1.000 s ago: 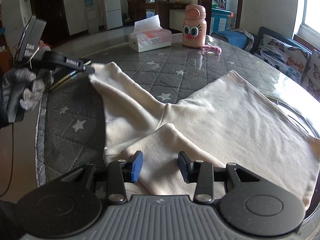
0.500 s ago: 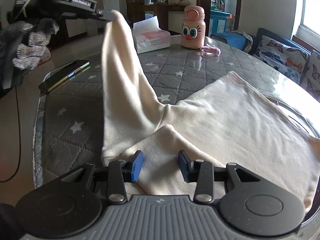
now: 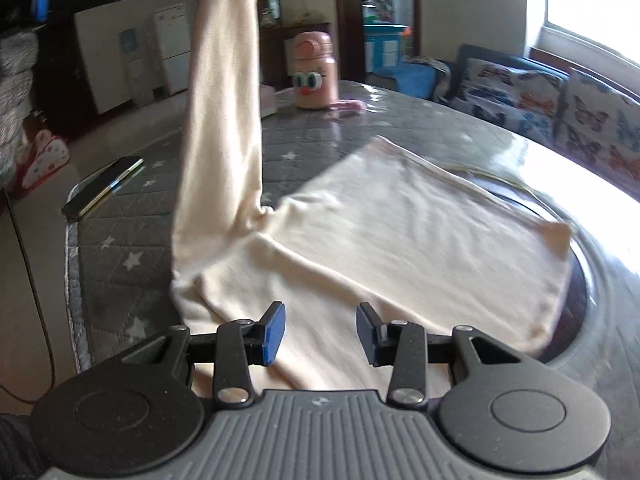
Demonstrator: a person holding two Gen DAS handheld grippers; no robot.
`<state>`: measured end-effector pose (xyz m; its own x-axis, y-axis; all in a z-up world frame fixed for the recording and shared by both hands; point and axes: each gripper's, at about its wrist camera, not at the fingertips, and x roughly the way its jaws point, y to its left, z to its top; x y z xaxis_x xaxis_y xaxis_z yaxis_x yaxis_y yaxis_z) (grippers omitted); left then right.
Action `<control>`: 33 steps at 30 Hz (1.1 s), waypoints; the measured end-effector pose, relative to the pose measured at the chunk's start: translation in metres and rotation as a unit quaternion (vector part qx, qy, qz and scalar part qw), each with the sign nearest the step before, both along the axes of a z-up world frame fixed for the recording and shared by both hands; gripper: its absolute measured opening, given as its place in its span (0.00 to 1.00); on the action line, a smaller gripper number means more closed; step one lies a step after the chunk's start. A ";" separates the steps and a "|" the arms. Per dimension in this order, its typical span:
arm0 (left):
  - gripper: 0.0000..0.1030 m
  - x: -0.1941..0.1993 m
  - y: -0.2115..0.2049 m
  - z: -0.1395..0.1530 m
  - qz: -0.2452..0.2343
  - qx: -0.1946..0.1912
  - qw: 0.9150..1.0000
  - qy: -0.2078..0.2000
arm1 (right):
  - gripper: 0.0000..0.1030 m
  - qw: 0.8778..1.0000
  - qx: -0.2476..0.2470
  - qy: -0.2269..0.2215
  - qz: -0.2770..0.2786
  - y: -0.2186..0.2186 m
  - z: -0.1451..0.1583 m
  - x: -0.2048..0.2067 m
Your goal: Fold clothes
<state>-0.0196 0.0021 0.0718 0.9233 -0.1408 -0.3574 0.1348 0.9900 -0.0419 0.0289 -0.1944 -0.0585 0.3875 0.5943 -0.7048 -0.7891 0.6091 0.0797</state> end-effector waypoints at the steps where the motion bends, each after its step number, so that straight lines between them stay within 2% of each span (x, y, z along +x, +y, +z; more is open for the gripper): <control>1: 0.05 0.001 -0.008 -0.003 -0.016 0.002 1.000 0.005 | 0.39 1.000 0.000 0.001 -0.007 -0.007 0.000 -0.001; 7: 0.10 0.009 -0.058 -0.019 -0.109 0.015 0.993 0.035 | 0.40 0.999 0.009 0.022 -0.046 -0.041 -0.007 -0.003; 9: 0.22 0.012 -0.075 -0.025 -0.140 0.019 0.989 0.045 | 0.45 0.998 0.012 0.031 -0.057 -0.049 -0.011 -0.002; 10: 0.25 0.013 -0.084 -0.027 -0.156 0.021 0.986 0.050 | 0.48 0.997 0.014 0.036 -0.063 -0.052 -0.013 -0.002; 12: 0.31 0.007 -0.078 -0.033 -0.154 0.034 0.986 0.051 | 0.48 0.996 0.021 0.045 -0.069 -0.060 -0.016 -0.002; 14: 0.32 0.004 -0.065 -0.037 -0.141 0.042 0.987 0.059 | 0.48 0.995 0.029 0.053 -0.073 -0.066 -0.018 -0.002; 17: 0.31 0.008 -0.033 -0.055 -0.096 0.053 0.990 0.088 | 0.48 0.994 0.043 0.063 -0.078 -0.073 -0.017 -0.001; 20: 0.29 0.011 -0.002 -0.077 -0.056 0.059 0.989 0.124 | 0.48 0.991 0.059 0.079 -0.088 -0.078 -0.015 0.003; 25: 0.29 0.004 0.006 -0.094 -0.050 0.057 0.986 0.147 | 0.47 0.984 0.086 0.102 -0.121 -0.084 -0.017 0.015; 28: 0.26 0.000 0.011 -0.104 -0.046 0.055 0.984 0.161 | 0.41 0.979 0.098 0.116 -0.140 -0.084 -0.020 0.025; 30: 0.21 -0.003 0.014 -0.111 -0.044 0.054 0.983 0.170 | 0.31 0.975 0.102 0.121 -0.154 -0.081 -0.022 0.032; 32: 0.20 -0.004 0.012 -0.114 -0.047 0.058 0.982 0.172 | 0.07 0.975 0.101 0.112 -0.164 -0.079 -0.019 0.034; 33: 0.18 -0.004 0.012 -0.115 -0.047 0.060 0.982 0.174 | 0.05 0.975 0.100 0.106 -0.169 -0.078 -0.017 0.035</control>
